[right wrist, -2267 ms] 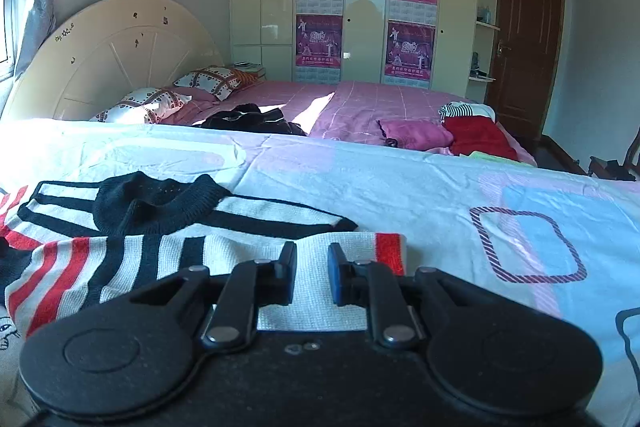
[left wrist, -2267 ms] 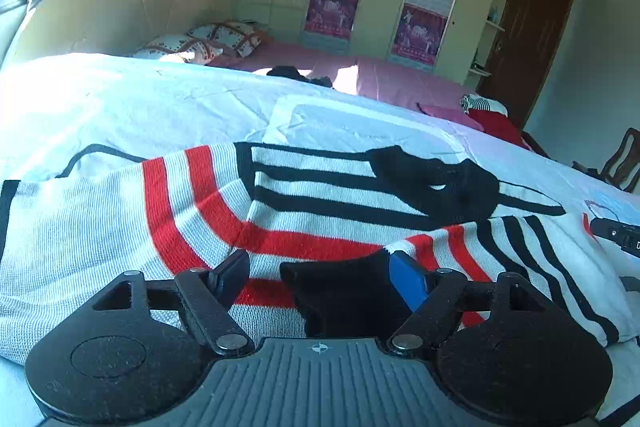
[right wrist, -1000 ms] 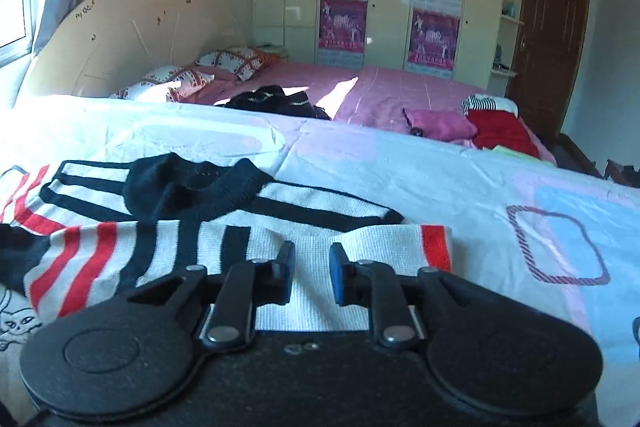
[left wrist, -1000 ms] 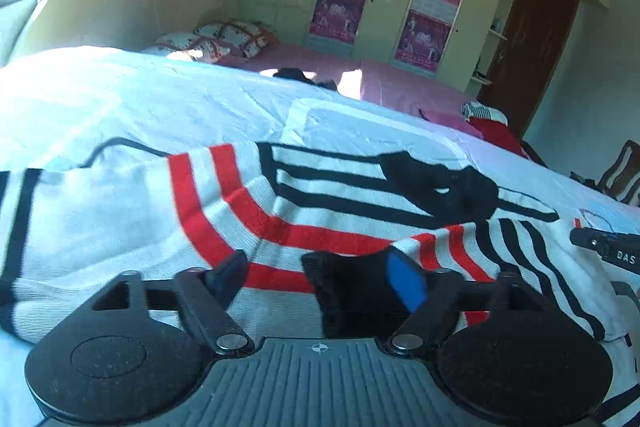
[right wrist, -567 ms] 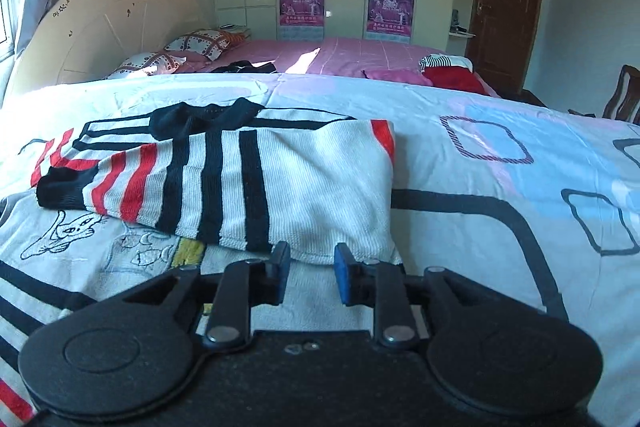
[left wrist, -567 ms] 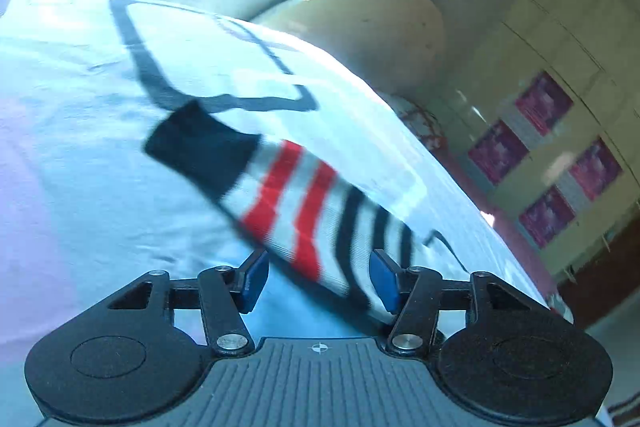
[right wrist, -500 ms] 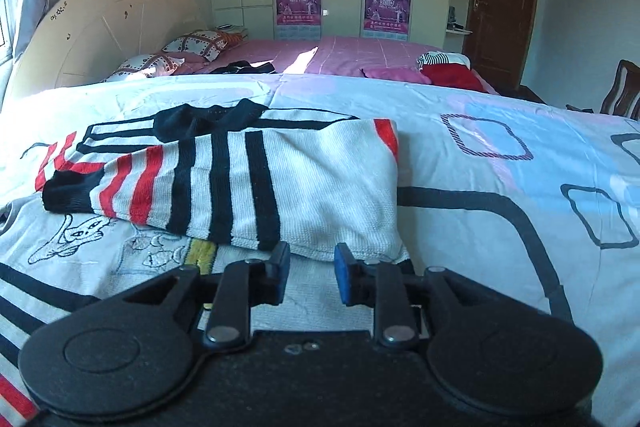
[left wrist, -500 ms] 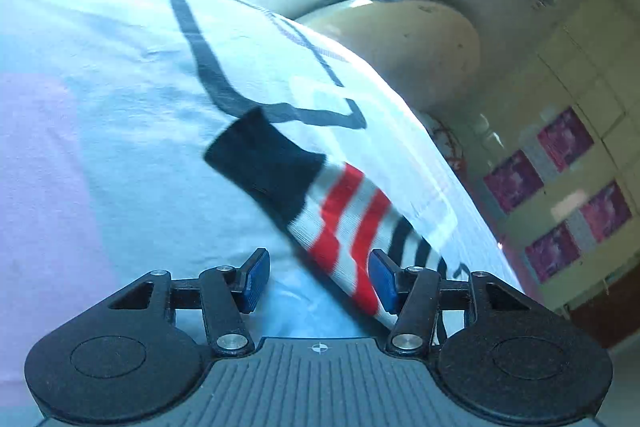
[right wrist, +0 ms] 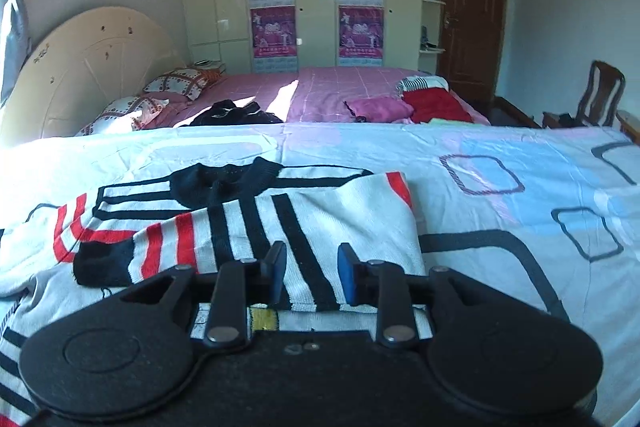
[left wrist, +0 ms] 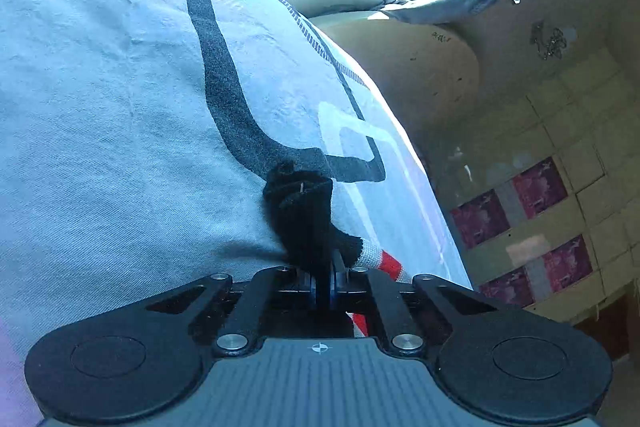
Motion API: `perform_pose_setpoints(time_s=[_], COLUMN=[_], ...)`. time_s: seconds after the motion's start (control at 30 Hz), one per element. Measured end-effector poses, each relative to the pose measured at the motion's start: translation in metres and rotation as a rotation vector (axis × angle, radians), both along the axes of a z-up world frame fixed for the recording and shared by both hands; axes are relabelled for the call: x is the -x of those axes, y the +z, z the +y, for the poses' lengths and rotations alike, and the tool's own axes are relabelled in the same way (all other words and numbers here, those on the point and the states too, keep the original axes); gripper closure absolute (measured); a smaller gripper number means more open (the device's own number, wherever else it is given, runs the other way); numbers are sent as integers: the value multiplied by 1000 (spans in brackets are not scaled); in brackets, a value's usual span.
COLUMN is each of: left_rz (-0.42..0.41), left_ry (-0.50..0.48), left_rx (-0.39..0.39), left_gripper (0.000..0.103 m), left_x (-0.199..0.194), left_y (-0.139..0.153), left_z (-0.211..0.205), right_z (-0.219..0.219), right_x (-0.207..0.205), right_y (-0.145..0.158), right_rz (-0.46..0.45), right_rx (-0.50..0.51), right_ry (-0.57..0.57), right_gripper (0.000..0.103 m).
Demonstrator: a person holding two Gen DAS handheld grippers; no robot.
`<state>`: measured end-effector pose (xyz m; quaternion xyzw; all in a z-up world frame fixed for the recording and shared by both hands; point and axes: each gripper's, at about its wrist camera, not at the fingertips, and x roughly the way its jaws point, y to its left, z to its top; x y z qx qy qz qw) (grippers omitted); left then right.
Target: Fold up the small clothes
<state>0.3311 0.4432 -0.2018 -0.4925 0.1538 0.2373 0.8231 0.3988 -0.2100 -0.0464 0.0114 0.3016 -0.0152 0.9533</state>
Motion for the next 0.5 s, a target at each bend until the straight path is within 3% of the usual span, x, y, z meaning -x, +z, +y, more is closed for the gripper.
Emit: perform_pose_setpoints(time_s=[0.07, 0.23, 0.37, 0.5], left_rz=[22, -72, -97, -99], left_ry=[-16, -116, -310, -523], left_rx=[-48, -163, -306, -444], left_gripper=[98, 98, 98, 98], left_x=[-4, -15, -66, -117], left_y=[13, 67, 118, 142], left_z=[-7, -47, -121, -229], right_z=[-8, -27, -44, -64], right_x=[-2, 3, 4, 3], right_y=[-6, -13, -17, -18], right_rz=[17, 27, 29, 20], right_rx=[-6, -5, -3, -28], right_ry=[-57, -90, -95, -104], right_gripper=[75, 75, 75, 75])
